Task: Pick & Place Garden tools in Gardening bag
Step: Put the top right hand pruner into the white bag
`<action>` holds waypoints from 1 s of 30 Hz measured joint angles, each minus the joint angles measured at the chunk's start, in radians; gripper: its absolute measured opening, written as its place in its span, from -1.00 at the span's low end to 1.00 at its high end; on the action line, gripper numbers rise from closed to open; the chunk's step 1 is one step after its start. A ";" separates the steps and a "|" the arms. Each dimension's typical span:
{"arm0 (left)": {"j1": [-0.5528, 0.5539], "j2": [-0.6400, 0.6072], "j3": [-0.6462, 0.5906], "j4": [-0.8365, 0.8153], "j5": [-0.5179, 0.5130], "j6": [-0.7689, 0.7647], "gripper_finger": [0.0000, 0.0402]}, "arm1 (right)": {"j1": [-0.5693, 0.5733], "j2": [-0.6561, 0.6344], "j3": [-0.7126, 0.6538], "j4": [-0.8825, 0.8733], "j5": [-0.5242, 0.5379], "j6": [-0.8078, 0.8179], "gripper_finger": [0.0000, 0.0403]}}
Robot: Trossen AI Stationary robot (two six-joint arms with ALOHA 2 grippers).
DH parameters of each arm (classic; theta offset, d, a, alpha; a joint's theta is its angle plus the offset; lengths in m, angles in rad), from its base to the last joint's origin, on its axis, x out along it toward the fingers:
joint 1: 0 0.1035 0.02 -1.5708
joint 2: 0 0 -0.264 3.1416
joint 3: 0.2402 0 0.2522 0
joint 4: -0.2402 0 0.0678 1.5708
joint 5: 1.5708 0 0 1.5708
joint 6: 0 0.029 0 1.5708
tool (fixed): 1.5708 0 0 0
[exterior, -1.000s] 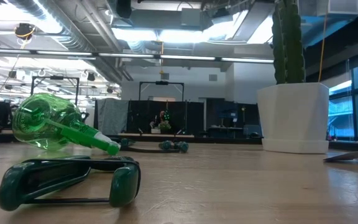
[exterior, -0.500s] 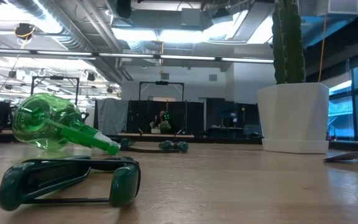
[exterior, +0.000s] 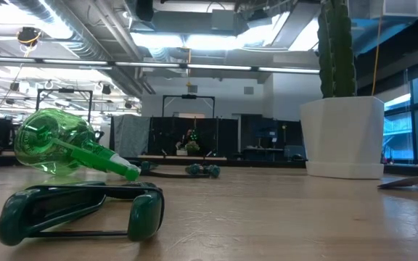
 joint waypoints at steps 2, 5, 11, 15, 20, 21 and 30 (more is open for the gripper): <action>-0.004 0.000 0.000 0.000 0.000 0.000 -0.97 | 0.000 0.000 -0.020 0.037 -0.005 0.007 -0.70; -0.006 0.000 0.000 0.000 0.000 0.000 -0.96 | 0.000 0.000 -0.028 0.051 -0.011 0.011 -0.70; -0.006 0.000 0.000 0.000 0.000 0.000 -0.99 | 0.002 0.000 -0.028 0.050 -0.010 0.015 -0.70; -0.006 0.000 0.000 0.000 0.000 0.000 -0.99 | 0.004 0.000 -0.028 0.053 -0.012 0.018 -0.70; -0.006 0.000 0.000 0.000 0.000 0.000 -0.97 | 0.004 0.000 -0.028 0.059 -0.015 0.018 -0.70; -0.007 0.000 0.000 0.000 0.000 0.000 -0.96 | 0.005 0.000 -0.028 0.058 -0.015 0.018 -0.70; -0.007 0.000 0.000 0.000 0.000 0.000 -0.99 | 0.005 0.000 -0.084 0.143 -0.025 0.018 -0.70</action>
